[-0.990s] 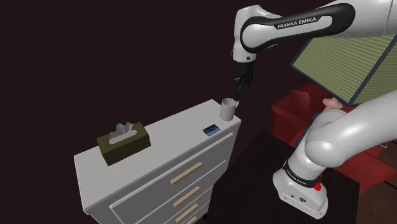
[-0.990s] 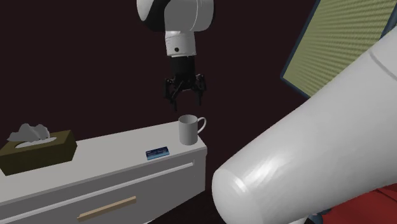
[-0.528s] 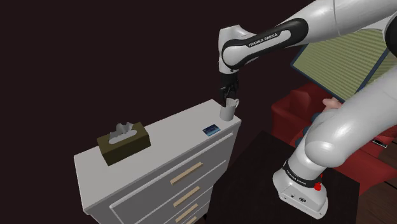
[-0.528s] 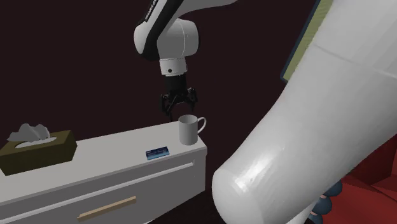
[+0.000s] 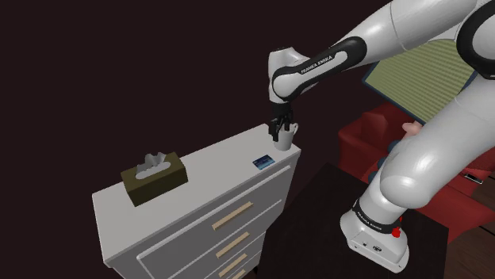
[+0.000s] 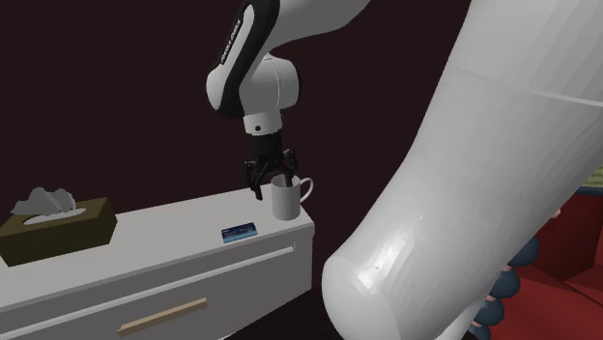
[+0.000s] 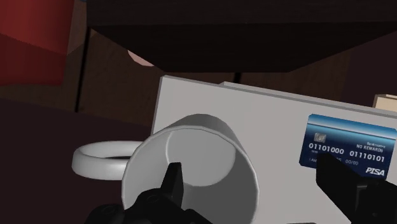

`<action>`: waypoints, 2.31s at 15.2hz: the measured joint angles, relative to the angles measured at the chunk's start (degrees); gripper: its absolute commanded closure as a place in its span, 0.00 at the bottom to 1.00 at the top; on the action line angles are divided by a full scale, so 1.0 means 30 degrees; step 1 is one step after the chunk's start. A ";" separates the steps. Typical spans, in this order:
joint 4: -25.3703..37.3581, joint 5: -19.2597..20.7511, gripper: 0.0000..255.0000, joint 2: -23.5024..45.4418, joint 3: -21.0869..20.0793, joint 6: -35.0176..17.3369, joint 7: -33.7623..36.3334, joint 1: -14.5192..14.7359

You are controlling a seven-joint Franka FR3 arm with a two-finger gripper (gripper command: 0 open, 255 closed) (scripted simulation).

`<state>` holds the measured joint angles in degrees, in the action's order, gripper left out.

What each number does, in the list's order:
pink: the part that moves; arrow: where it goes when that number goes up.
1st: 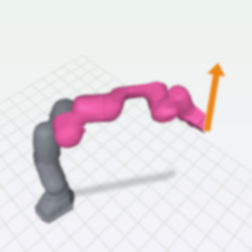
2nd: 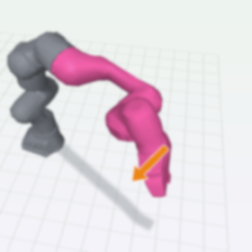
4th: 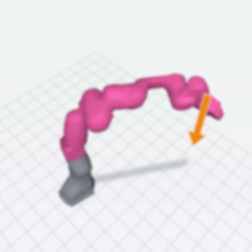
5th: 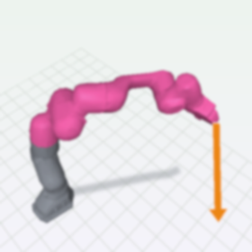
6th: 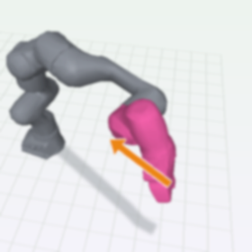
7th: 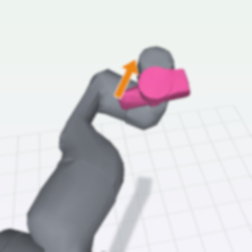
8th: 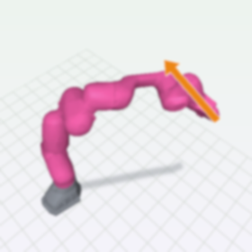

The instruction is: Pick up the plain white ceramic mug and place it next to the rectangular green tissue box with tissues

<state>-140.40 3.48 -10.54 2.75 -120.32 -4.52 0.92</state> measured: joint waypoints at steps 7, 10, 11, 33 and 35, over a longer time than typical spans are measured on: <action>-0.0298 0.0029 0.00 0.0174 0.0035 -0.0483 -0.0025 -0.0029; -0.0298 0.0029 1.00 0.0174 0.0035 -0.0483 -0.0025 -0.0029; -0.0298 0.0029 1.00 0.0174 0.0035 -0.0483 -0.0025 -0.0029; 0.1716 -0.0020 1.00 -0.1674 -0.0022 0.3370 -0.0155 -0.0013; 0.2098 -0.0033 1.00 -0.1846 -0.0037 0.3921 -0.0167 -0.0005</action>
<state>-134.10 3.38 -16.08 2.64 -108.56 -5.02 0.90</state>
